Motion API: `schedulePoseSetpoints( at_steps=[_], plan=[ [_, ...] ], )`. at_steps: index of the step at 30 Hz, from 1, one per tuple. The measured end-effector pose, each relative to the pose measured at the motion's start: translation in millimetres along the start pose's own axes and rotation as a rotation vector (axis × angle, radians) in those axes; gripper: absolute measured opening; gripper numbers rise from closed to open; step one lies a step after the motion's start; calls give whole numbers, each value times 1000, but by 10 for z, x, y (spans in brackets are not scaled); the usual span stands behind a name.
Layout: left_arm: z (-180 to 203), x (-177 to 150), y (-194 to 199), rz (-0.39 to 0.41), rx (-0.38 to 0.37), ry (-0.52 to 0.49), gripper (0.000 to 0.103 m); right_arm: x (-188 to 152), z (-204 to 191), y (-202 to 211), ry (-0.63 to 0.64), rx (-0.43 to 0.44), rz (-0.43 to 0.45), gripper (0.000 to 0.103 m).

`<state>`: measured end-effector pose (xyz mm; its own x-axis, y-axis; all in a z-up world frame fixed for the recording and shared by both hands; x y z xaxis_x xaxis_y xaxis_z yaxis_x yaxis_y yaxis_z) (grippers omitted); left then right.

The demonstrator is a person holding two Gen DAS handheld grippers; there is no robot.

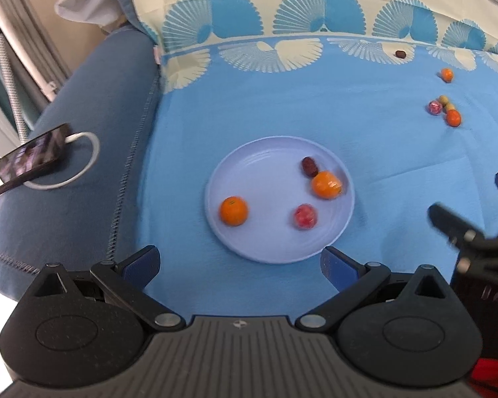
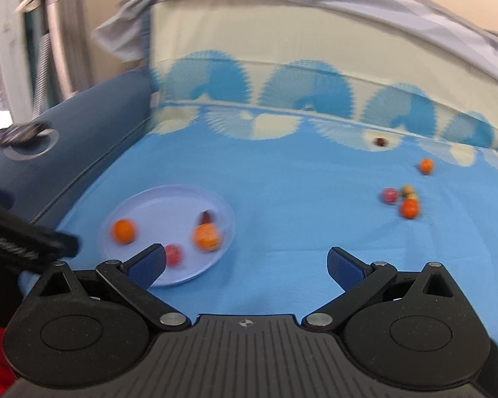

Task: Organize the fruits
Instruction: 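Move both open grippers toward the loose fruits on the bedsheet, then grasp a wrapped red fruit with the left gripper while the right gripper grasps a yellow fruit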

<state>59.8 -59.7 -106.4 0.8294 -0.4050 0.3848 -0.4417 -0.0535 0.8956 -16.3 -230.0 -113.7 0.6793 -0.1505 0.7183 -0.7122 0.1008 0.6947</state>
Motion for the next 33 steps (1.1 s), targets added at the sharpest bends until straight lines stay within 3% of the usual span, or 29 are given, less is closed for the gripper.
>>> schedulePoseSetpoints(
  at_steps=[8,14,19,25,31,33],
  plan=[
    [704,741,-229,8,-65,-69,103,238,1422,-481,-197,-233,58,102],
    [1489,1420,-572,13,-105,-157,103,520,2511,-1182,-308,-305,23,102],
    [2295,1970,-1023,35,-151,-271,103,702,2943,-1883,-248,-208,-98,102],
    [3191,2328,-1713,-7,-253,-460,103,813,3013,-2418,-114,-55,-176,94],
    [3532,2549,-1980,-2,-308,-507,103,951,3031,-2788,-46,-16,-221,85],
    [3586,2599,-1995,-5,-345,-511,101,984,2973,-2802,11,-27,-211,71]
  ],
)
Point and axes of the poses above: each gripper's, at about its wrist camera, not at the fingertips, and y roughly against the way its jaws point, z to its right, x to its top, the point moved 8 cm from there along -y, roughly the way its jaws point, and after that the axes turned 9 degrees about -z, right-handed, at the moved point
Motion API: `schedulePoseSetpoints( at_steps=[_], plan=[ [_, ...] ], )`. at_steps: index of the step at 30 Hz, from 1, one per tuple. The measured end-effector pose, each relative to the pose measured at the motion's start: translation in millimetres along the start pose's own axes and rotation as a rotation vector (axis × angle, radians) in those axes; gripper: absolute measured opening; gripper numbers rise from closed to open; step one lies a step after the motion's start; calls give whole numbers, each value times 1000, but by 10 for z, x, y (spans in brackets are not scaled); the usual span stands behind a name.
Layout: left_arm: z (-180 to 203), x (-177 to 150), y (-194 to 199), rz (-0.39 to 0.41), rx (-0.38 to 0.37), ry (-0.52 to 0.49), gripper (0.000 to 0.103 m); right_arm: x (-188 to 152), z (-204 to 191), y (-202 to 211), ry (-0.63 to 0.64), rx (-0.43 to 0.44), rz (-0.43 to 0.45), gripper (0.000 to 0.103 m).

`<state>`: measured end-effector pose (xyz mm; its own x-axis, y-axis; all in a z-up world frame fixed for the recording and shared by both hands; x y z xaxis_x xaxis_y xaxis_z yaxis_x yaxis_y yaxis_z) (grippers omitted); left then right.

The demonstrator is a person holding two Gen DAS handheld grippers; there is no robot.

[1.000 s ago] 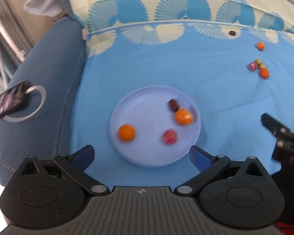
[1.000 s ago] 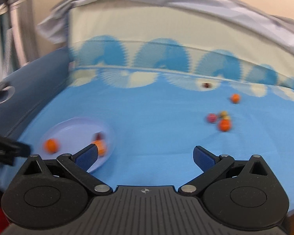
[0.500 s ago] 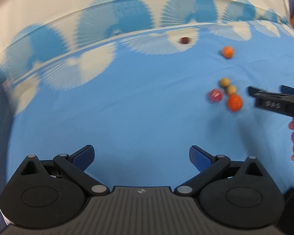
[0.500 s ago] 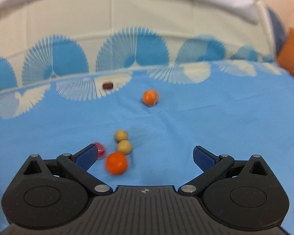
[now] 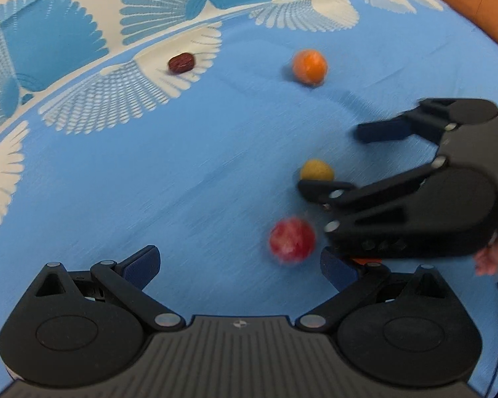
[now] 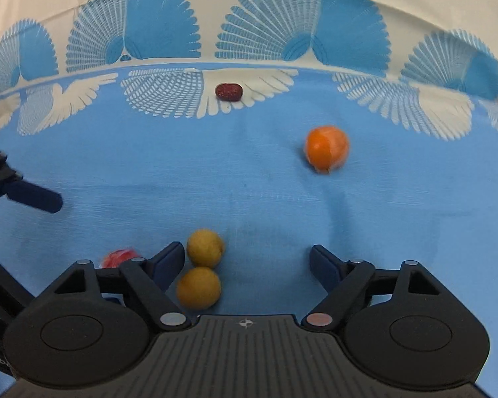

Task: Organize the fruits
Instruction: 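Grasp a wrapped red fruit with the left gripper while the right gripper grasps a yellow fruit, then carry the red fruit and yellow fruit over the plate with both grippers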

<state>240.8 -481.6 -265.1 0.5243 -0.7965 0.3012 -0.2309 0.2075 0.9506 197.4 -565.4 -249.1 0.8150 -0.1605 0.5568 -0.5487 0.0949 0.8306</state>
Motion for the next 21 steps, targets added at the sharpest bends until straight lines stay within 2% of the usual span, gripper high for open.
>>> schedulePoseSetpoints(
  at_steps=[2,4,8,13,16,21],
  plan=[
    [72,57,-12,9,-29,-37,80,19,-50,25,34,7,2,42],
    [185,67,-11,3,-102,-92,31,17,-92,59,52,27,-7,26],
    [194,39,89,39,-85,-93,32,21,10,181,29,-55,26,26],
    [-94,-135,420,55,-55,39,32,-11,363,639,-119,-151,128,26],
    [-346,-416,759,55,-31,135,32,-114,423,1062,-162,-182,194,26],
    [-682,-1087,1433,64,33,233,32,-373,16,1753,-191,-127,277,26]
  ],
)
Point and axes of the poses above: each gripper's, at about its wrist camera, not at the fingertips, and y roughly against the way its jaws point, z to its right, x to its top, the point moved 8 cm from there along -y, roughly the way its jaws point, and after that the axes turned 9 degrees about -z, right-handed, at the moved point
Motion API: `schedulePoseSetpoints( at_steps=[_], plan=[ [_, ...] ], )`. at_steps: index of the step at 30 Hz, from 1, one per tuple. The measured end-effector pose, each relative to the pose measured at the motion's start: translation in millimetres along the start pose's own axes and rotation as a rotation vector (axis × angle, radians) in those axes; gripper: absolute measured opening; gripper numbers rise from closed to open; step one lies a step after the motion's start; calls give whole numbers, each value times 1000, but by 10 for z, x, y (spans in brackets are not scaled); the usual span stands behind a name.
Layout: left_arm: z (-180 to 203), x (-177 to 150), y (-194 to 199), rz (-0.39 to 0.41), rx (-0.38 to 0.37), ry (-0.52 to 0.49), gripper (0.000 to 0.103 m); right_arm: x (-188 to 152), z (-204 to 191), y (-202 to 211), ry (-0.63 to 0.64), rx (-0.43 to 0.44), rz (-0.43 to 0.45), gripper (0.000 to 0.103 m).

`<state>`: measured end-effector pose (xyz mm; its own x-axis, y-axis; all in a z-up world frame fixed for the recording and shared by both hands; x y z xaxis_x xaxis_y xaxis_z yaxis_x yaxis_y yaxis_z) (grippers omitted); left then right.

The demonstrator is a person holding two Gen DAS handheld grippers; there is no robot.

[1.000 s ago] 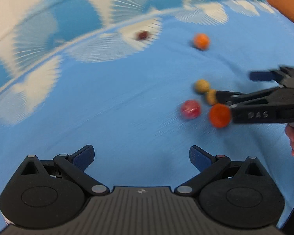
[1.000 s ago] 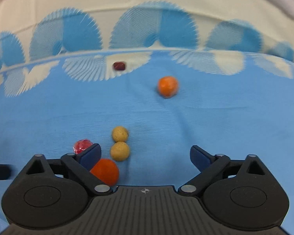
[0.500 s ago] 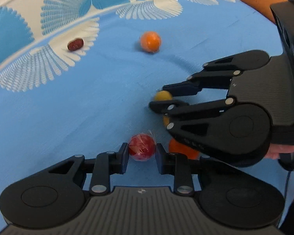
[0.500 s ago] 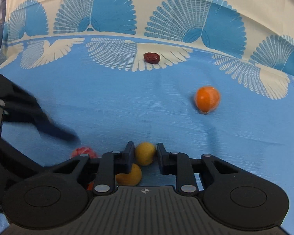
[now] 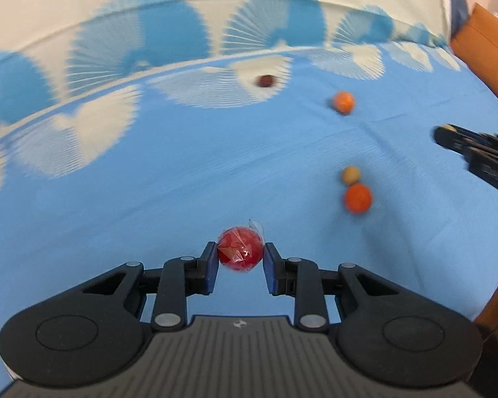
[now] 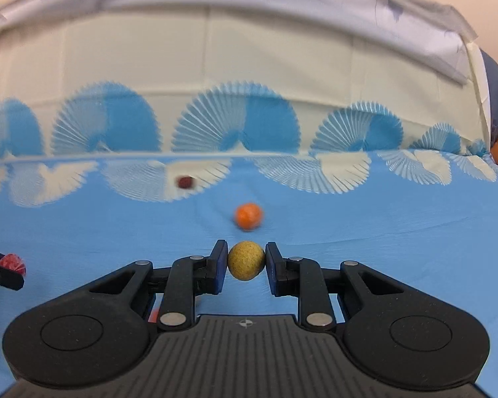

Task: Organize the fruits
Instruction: 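Carry the red fruit and yellow fruit over the plate with both grippers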

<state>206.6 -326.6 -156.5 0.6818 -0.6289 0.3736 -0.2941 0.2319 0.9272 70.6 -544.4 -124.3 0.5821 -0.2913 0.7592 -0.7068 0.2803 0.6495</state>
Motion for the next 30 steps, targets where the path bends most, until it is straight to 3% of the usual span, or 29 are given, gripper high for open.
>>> schedulePoseSetpoints(
  at_steps=[4,8,17,24,30],
  plan=[
    [-320,-493,584,17,37,68,32,-181,-514,575,2,79,25,26],
    [-583,-977,1053,33,86,120,32,-369,-1145,1022,81,138,36,26],
    [-1021,-2058,1783,37,155,258,32,-852,-2442,1813,227,389,-41,26],
    [-1211,-2725,2043,62,162,338,32,-1235,-3169,2260,388,457,-65,26],
    [-1291,-2977,2128,101,144,374,32,-1471,-3482,2450,497,448,-73,26]
  ],
)
Point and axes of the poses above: each gripper's, at about its wrist camera, not at the fingertips, and y roughly against the way its jaws point, z to its right, x to its top, the point moved 8 cm from there along -y, roughly the way its jaws point, and after that the axes turned 9 degrees about -z, right-handed, at the moved point
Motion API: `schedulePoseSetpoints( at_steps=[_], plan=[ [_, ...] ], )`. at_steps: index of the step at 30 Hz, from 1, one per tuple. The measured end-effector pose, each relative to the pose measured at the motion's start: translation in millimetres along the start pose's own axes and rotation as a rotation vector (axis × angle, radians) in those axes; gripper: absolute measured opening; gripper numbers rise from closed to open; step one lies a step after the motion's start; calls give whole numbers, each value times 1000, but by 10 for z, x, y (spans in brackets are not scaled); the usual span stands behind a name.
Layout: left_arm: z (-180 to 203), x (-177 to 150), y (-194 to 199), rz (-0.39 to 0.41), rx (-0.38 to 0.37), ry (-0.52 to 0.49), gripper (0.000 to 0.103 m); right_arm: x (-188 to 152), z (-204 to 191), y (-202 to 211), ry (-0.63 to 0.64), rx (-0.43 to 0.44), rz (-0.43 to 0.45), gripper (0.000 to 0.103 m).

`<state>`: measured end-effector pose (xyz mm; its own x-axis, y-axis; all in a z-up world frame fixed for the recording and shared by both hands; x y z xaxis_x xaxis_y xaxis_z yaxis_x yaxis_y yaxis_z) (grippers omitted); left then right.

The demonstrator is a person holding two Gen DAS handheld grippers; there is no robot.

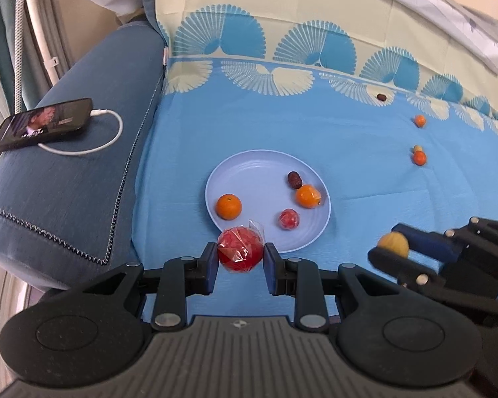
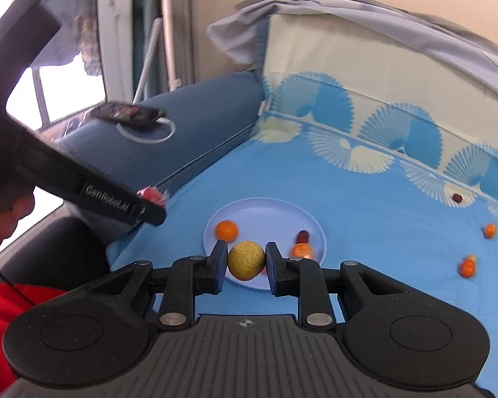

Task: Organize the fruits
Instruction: 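Carry the red fruit and yellow fruit over the plate with both grippers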

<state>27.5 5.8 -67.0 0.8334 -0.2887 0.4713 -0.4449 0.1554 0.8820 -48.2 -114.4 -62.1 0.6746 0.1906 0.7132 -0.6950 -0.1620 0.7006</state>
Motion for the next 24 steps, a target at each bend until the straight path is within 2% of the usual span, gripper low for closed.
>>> schedulePoseSetpoints(
  at_steps=[6,24],
  plan=[
    [-61,-38,9,17,-31,26,32,-38,-114,21,23,-25,-23,26],
    [-115,-7,-76,16,-36,41,32,-44,-137,-101,41,-23,-69,26]
  ],
)
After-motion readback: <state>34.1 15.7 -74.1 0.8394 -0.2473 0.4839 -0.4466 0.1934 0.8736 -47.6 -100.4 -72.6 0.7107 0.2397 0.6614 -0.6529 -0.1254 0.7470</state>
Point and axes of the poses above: each gripper's, at about its wrist camera, not at the fingertips, and y roughly against the way its jaws point, z to its right, x to its top, the point moved 8 cm from there along -y, roughly the way its jaws point, and after that the axes turned 9 degrees about -z, right-handed, at the moved point
